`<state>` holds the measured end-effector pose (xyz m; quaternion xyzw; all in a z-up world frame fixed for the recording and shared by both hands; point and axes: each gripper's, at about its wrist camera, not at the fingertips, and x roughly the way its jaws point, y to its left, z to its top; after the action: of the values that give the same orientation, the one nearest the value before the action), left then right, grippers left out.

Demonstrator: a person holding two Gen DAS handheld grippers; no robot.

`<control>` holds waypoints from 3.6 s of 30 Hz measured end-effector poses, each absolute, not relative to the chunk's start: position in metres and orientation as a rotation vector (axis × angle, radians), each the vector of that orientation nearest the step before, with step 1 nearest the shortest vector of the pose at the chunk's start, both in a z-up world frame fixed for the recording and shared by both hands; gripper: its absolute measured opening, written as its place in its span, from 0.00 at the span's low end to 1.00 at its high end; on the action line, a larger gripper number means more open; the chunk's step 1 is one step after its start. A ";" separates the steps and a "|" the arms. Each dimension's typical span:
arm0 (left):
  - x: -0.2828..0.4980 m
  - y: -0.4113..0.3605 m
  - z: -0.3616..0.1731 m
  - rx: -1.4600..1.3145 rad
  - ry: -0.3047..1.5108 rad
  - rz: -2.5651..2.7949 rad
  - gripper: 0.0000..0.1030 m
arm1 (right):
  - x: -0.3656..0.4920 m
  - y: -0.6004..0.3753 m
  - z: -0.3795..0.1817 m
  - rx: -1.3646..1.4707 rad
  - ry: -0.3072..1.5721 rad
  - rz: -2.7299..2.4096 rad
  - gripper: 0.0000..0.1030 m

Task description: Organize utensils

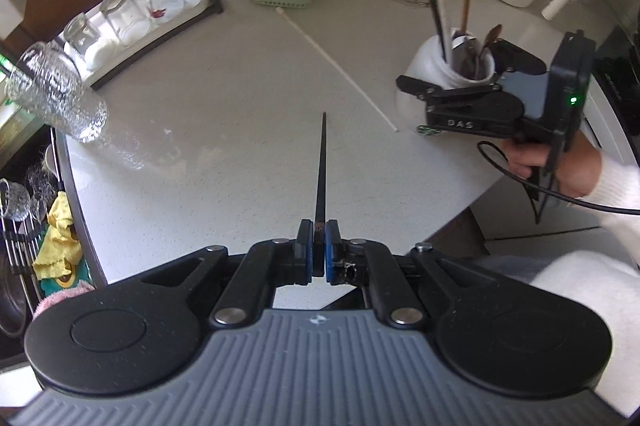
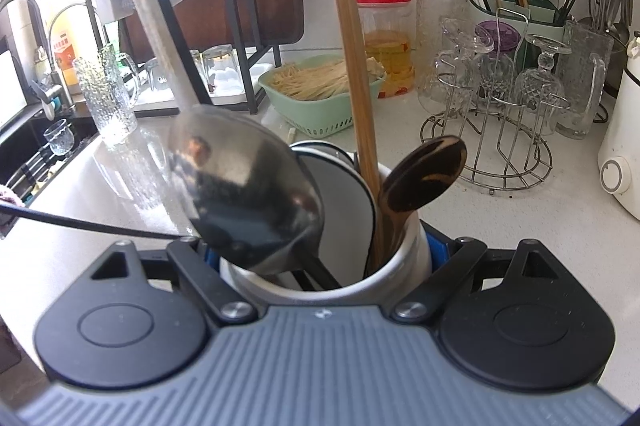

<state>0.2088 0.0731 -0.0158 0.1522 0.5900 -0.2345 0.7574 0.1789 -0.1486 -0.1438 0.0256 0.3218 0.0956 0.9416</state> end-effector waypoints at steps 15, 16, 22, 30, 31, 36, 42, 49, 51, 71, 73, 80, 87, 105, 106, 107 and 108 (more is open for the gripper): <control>0.218 0.056 0.047 0.380 1.292 -0.552 0.06 | 0.178 -0.150 -0.146 0.048 0.640 0.219 0.89; 0.219 0.054 0.051 0.383 1.288 -0.551 0.06 | 0.178 -0.151 -0.146 0.048 0.639 0.219 0.89; 0.221 0.045 0.073 0.363 1.291 -0.575 0.06 | 0.178 -0.151 -0.146 0.049 0.636 0.224 0.88; 0.226 0.031 0.121 0.351 1.278 -0.618 0.06 | 0.178 -0.151 -0.146 0.042 0.633 0.239 0.88; 0.226 0.029 0.129 0.351 1.275 -0.627 0.06 | 0.177 -0.151 -0.146 0.040 0.632 0.240 0.89; 0.226 0.016 0.163 0.361 1.262 -0.659 0.06 | 0.178 -0.152 -0.147 0.038 0.628 0.253 0.88; 0.227 0.003 0.200 0.339 1.256 -0.696 0.06 | 0.179 -0.153 -0.147 0.035 0.626 0.263 0.88; 0.233 -0.019 0.226 0.332 1.218 -0.745 0.06 | 0.179 -0.153 -0.147 0.035 0.624 0.273 0.88; 0.236 -0.027 0.222 0.347 1.220 -0.765 0.06 | 0.179 -0.153 -0.148 0.035 0.623 0.275 0.88; 0.279 -0.067 0.153 0.409 1.268 -0.803 0.02 | 0.177 -0.154 -0.148 0.040 0.613 0.278 0.88; 0.281 -0.058 0.147 0.396 1.259 -0.780 0.02 | 0.177 -0.155 -0.148 0.049 0.614 0.275 0.88; 0.294 -0.004 0.116 0.364 1.240 -0.738 0.03 | 0.176 -0.154 -0.148 0.038 0.612 0.275 0.88; 0.330 0.064 0.069 0.204 1.235 -0.637 0.03 | 0.180 -0.152 -0.145 0.037 0.634 0.262 0.88; 0.401 0.098 -0.073 0.270 1.108 -0.535 0.09 | 0.180 -0.145 -0.145 0.044 0.648 0.203 0.88; 0.407 0.097 -0.078 0.279 1.096 -0.540 0.09 | 0.180 -0.144 -0.145 0.044 0.649 0.195 0.88; 0.414 0.097 -0.083 0.289 1.085 -0.540 0.12 | 0.180 -0.143 -0.145 0.043 0.653 0.186 0.88; 0.420 0.096 -0.087 0.305 1.073 -0.543 0.15 | 0.181 -0.142 -0.145 0.043 0.657 0.176 0.88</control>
<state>0.4197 0.0962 -0.0868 0.1430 0.5026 -0.2544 0.8138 0.1806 -0.1418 -0.1448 0.0209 0.3224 0.0864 0.9424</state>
